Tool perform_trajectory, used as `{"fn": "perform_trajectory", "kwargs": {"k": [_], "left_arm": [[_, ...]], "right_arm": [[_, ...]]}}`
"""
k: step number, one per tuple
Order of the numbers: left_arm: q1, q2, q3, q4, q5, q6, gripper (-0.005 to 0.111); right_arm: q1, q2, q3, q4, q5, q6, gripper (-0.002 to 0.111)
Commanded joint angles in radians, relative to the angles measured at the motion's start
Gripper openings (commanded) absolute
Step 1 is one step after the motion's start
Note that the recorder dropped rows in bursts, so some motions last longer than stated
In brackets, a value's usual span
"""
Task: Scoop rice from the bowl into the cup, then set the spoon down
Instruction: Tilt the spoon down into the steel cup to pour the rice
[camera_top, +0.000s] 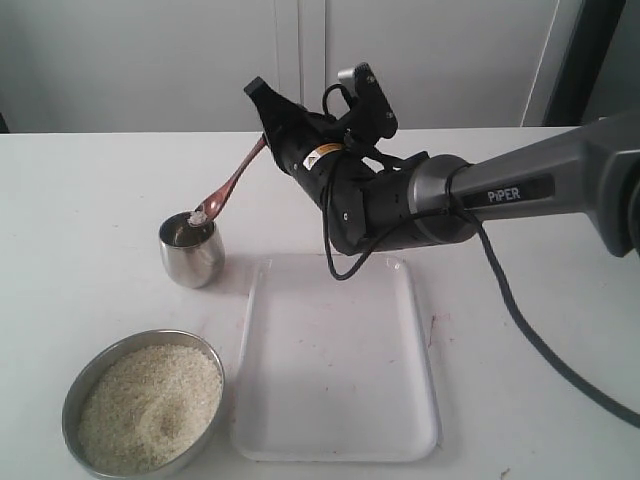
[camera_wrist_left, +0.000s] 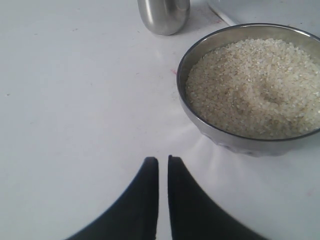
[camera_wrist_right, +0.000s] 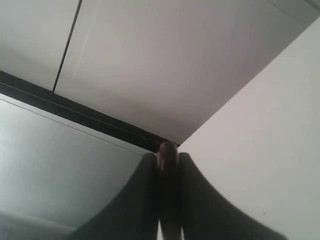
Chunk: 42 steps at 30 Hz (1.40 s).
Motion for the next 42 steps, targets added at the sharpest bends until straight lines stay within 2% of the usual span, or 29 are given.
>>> {"fn": "perform_trajectory", "kwargs": {"k": [1,12,42], "left_arm": [[0.004,-0.003,0.005,-0.007,0.003,0.004,0.014],[0.004,-0.003,0.005,-0.007,0.003,0.004,0.014],[0.004,-0.003,0.005,-0.007,0.003,0.004,0.014]], "right_arm": [[-0.005,-0.001,-0.007,-0.007,-0.001,-0.015,0.000],[-0.005,-0.001,-0.057,-0.047,0.064,-0.102,0.000],[-0.005,-0.001,-0.063,-0.197,0.012,-0.119,0.000]]}}
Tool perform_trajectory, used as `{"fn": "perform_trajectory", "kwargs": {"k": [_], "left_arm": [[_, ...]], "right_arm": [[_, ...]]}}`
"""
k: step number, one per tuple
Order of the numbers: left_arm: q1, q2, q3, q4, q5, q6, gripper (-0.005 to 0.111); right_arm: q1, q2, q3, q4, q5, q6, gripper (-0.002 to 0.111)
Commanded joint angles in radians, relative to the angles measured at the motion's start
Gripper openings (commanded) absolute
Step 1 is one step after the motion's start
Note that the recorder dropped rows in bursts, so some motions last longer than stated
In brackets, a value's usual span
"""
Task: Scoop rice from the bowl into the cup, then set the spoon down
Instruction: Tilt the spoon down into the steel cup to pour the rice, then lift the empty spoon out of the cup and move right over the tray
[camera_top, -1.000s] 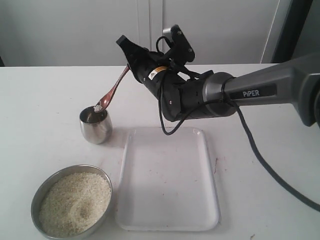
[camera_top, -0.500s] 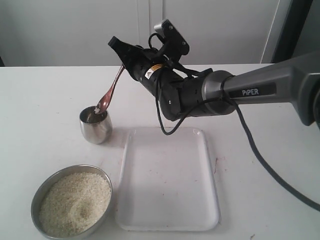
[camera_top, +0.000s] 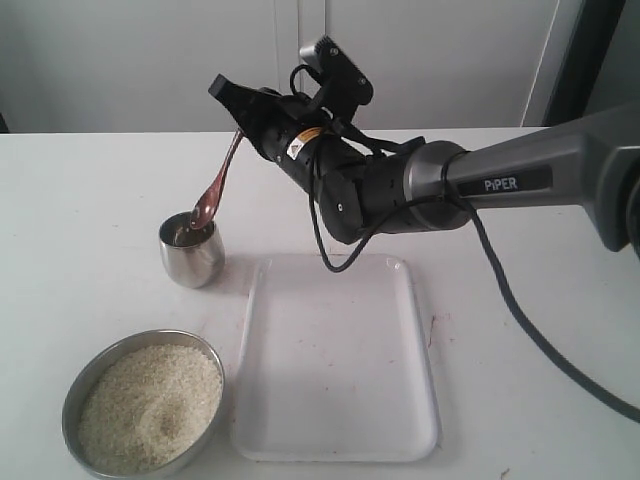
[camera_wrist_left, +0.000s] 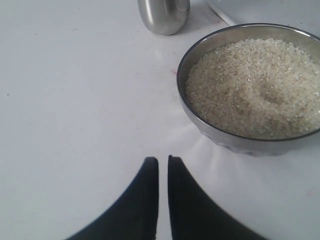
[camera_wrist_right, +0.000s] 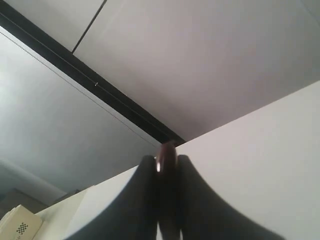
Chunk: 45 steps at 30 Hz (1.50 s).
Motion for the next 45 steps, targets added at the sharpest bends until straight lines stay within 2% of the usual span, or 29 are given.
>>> {"fn": "perform_trajectory", "kwargs": {"k": [1,12,22,32,37,40,45], "left_arm": [[0.004,-0.003,0.005,-0.007,0.003,0.004,0.014],[0.004,-0.003,0.005,-0.007,0.003,0.004,0.014],[0.004,-0.003,0.005,-0.007,0.003,0.004,0.014],[0.004,-0.003,0.005,-0.007,0.003,0.004,0.014],[0.004,-0.003,0.005,-0.007,0.003,0.004,0.014],[0.004,-0.003,0.005,-0.007,0.003,0.004,0.014],[0.004,-0.003,0.005,-0.007,0.003,0.004,0.014]], "right_arm": [[-0.005,-0.001,-0.003,-0.021,-0.024,-0.013,0.000],[-0.005,-0.001,-0.003,-0.112,-0.053,-0.015,0.000],[-0.005,-0.001,-0.003,-0.118,-0.059,-0.007,0.000],[-0.005,-0.006,-0.001,-0.100,-0.097,0.242,0.000],[-0.008,-0.041,0.004,-0.080,-0.087,0.255,0.000],[-0.022,-0.078,0.004,-0.080,0.003,0.262,0.000],[-0.085,-0.160,0.004,-0.116,0.303,0.262,0.000]]}}
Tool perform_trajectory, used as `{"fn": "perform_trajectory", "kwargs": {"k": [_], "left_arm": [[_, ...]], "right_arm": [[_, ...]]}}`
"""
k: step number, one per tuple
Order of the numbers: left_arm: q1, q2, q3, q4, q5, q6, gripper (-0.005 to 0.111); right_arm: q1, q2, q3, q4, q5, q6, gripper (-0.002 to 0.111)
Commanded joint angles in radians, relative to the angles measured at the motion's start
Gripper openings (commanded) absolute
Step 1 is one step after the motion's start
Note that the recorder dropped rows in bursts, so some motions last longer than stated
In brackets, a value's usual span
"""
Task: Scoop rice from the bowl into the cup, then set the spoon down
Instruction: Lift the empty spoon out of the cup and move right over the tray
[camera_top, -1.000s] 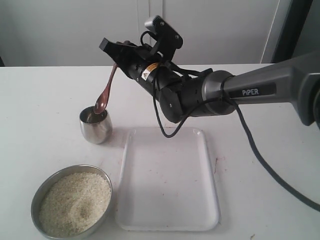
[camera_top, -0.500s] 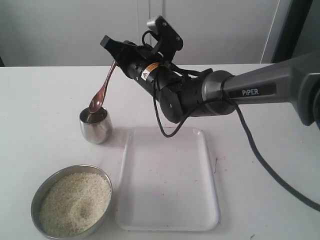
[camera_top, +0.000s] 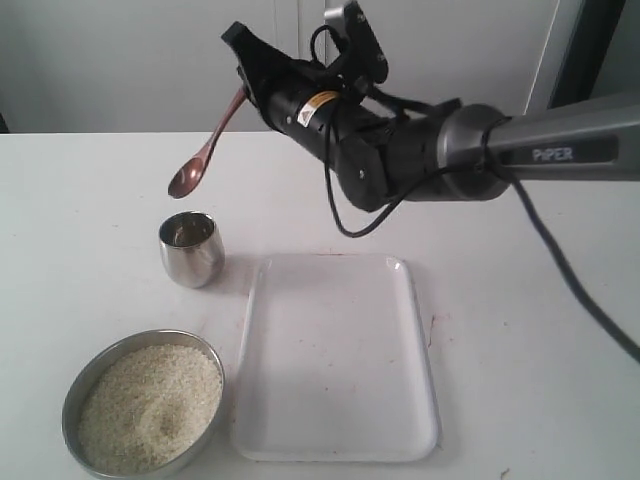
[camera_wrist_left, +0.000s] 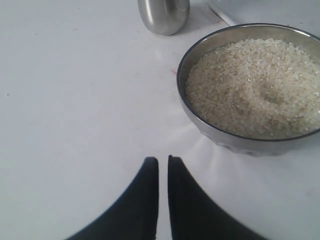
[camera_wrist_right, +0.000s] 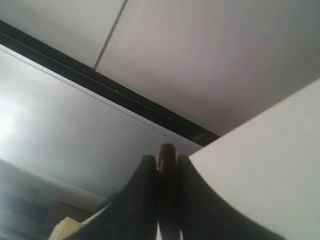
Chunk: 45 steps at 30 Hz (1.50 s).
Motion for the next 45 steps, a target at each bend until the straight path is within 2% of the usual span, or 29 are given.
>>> {"fn": "perform_trajectory", "kwargs": {"k": [1,8,15,28,35,40,45], "left_arm": [[0.004,-0.003,0.005,-0.007,0.003,0.004,0.014],[0.004,-0.003,0.005,-0.007,0.003,0.004,0.014],[0.004,-0.003,0.005,-0.007,0.003,0.004,0.014],[0.004,-0.003,0.005,-0.007,0.003,0.004,0.014],[0.004,-0.003,0.005,-0.007,0.003,0.004,0.014],[0.004,-0.003,0.005,-0.007,0.003,0.004,0.014],[0.004,-0.003,0.005,-0.007,0.003,0.004,0.014]], "right_arm": [[-0.071,-0.078,0.004,-0.065,0.252,0.003,0.000],[-0.155,-0.177,0.004,-0.162,0.543,-0.007,0.000],[-0.163,-0.227,0.004,-0.125,0.691,-0.254,0.000],[-0.163,-0.229,0.004,0.530,0.918,-1.095,0.000],[-0.213,-0.229,0.004,0.814,1.178,-1.507,0.000],[-0.291,-0.229,0.004,1.002,1.327,-1.613,0.000],[-0.370,-0.199,0.004,1.118,1.439,-1.594,0.000]]}}
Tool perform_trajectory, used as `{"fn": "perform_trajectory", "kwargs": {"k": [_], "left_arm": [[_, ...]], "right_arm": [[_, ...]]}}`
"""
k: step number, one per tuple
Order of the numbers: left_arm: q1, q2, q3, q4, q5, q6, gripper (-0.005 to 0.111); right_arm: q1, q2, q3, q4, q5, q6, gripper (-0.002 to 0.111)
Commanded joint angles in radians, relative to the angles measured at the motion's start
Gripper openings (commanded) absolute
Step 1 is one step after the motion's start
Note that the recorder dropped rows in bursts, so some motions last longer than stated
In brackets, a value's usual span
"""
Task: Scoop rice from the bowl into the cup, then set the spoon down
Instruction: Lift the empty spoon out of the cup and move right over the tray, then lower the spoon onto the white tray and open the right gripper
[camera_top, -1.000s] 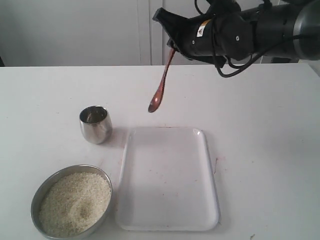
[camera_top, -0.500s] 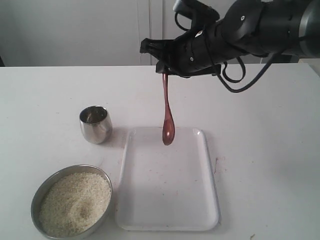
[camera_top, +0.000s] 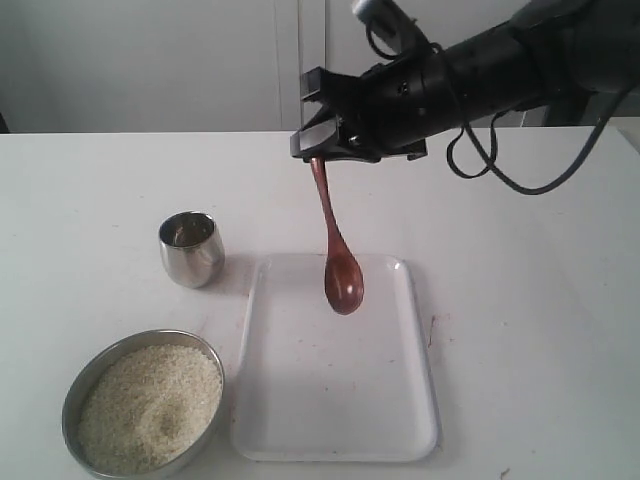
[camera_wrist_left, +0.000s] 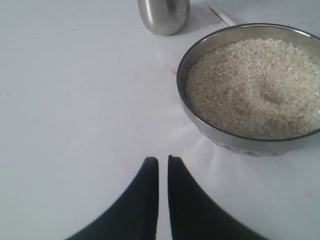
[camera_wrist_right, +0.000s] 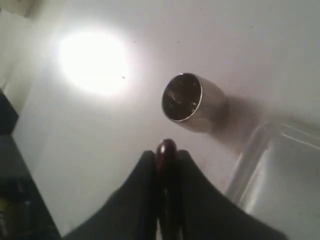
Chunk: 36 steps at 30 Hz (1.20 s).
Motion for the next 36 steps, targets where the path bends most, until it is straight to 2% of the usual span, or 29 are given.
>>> {"fn": "perform_trajectory", "kwargs": {"k": [1,6,11,28,36], "left_arm": [[0.004,-0.003,0.005,-0.007,0.003,0.004,0.014],[0.004,-0.003,0.005,-0.007,0.003,0.004,0.014],[0.004,-0.003,0.005,-0.007,0.003,0.004,0.014],[0.004,-0.003,0.005,-0.007,0.003,0.004,0.014],[0.004,-0.003,0.005,-0.007,0.003,0.004,0.014]], "right_arm": [[-0.066,0.031,0.004,0.102,0.121,0.002,0.000],[-0.089,0.117,0.018,0.204,0.209,0.038,0.000],[-0.089,0.193,0.028,0.305,0.253,-0.031,0.000],[-0.089,0.337,0.028,0.269,0.243,-0.124,0.000],[-0.089,0.337,0.028,0.120,0.150,0.018,0.000]]}}
